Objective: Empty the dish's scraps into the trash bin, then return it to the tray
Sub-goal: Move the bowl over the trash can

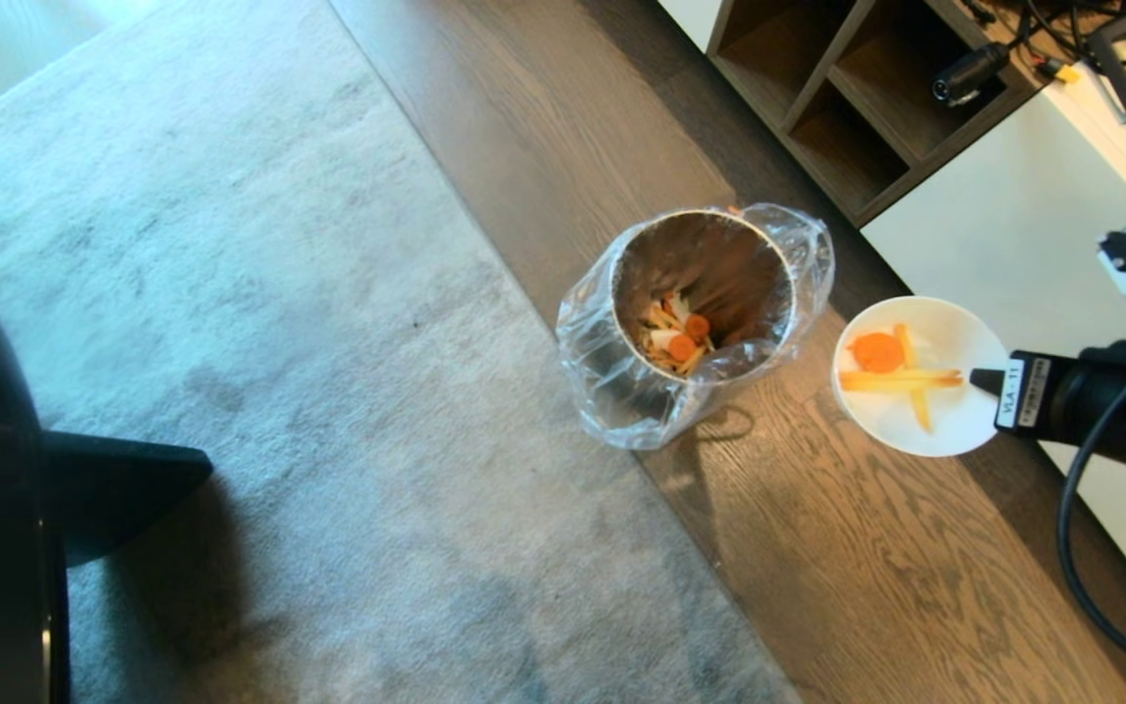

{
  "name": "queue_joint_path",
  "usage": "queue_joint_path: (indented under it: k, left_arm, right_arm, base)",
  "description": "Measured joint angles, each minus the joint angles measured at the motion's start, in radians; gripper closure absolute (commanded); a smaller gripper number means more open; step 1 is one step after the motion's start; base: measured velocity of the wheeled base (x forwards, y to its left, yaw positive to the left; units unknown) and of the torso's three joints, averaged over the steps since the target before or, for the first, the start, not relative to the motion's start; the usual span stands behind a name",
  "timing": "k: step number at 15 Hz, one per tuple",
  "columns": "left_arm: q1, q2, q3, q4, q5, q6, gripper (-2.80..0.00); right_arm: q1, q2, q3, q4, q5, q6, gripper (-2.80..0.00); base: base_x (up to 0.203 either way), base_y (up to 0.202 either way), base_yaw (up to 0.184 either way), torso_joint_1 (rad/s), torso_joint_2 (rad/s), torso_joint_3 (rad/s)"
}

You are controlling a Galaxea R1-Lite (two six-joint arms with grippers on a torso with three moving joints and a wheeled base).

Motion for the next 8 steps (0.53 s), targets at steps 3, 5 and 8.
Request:
queue_joint_path:
  k: [3, 5, 8]
  left_arm:
    - [0.000, 0.000, 0.000, 0.000, 0.000, 0.000, 0.00]
    - [0.000, 0.000, 0.000, 0.000, 0.000, 0.000, 0.00]
    - [0.000, 0.000, 0.000, 0.000, 0.000, 0.000, 0.00]
  right_arm:
    - [0.059, 0.081, -0.051, -0.091, -0.008, -0.081, 0.00]
    - [0.071, 0.134, -0.073, -0.181, -0.008, -0.168, 0.00]
    - [0.075, 0.206, -0.105, -0.340, -0.009, -0.281, 0.00]
  base:
    - [0.000, 0.000, 0.000, 0.000, 0.00, 0.000]
    - [0.000, 0.000, 0.000, 0.000, 0.00, 0.000]
    - [0.000, 0.000, 0.000, 0.000, 0.00, 0.000]
